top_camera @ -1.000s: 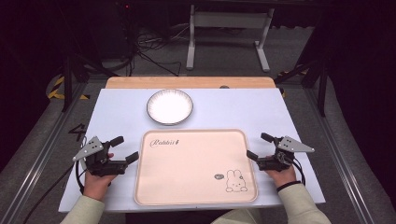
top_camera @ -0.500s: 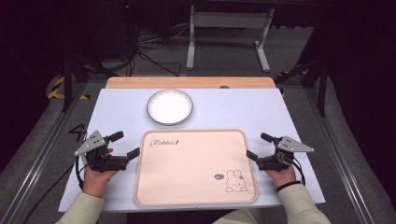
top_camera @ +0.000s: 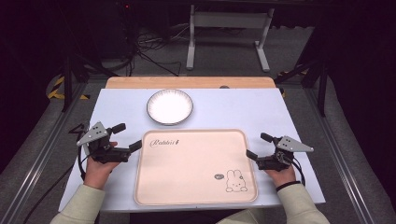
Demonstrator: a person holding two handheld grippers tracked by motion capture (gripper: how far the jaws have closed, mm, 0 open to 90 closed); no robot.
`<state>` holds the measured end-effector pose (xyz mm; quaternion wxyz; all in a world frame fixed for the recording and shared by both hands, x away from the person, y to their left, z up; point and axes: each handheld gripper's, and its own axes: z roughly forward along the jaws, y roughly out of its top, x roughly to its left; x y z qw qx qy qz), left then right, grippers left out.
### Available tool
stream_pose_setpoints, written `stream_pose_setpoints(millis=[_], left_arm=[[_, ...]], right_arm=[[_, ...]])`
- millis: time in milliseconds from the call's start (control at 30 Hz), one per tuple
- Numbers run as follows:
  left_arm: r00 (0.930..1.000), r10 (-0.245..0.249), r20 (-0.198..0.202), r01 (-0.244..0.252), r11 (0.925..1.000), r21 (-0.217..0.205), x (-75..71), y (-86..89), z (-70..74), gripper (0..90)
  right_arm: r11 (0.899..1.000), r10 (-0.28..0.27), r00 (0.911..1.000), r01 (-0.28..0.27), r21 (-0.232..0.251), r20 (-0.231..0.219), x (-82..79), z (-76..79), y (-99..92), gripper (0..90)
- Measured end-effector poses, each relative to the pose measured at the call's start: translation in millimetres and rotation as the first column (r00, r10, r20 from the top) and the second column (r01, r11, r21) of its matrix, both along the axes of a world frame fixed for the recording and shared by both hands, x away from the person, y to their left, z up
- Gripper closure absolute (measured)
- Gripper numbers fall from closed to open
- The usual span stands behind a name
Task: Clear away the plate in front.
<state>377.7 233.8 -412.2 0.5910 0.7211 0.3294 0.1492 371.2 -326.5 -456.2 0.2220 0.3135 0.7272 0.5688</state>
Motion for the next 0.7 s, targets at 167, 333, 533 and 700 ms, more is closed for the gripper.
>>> stream_pose_setpoints(millis=[167, 333, 533, 700], left_arm=[[1.0000, -0.007, -0.007, 0.007, 1.0000, -0.001, 10.2, -2.2, 3.2, 0.2], [0.9995, -0.006, -0.031, 0.005, 0.9999, -0.015, 23.7, -4.1, 8.3, 0.2], [0.9995, 0.006, -0.031, -0.006, 0.9999, -0.012, 33.2, -4.9, 9.6, 0.2], [0.9993, 0.009, -0.037, -0.010, 0.9998, -0.019, 45.3, -5.6, 12.2, 0.2]], right_arm=[[1.000, -0.003, 1.0000, 0.003, -0.001, -0.001, -0.1, 0.1, 0.0, 2.5], [1.000, -0.005, 1.0000, 0.005, -0.002, 0.000, -0.1, 0.0, 0.1, 2.7], [1.000, -0.006, 1.0000, 0.006, -0.003, 0.001, -0.2, 0.0, 0.1, 2.9], [1.000, -0.011, 0.9999, 0.011, -0.001, -0.001, -0.2, 0.0, -0.1, 2.9]])
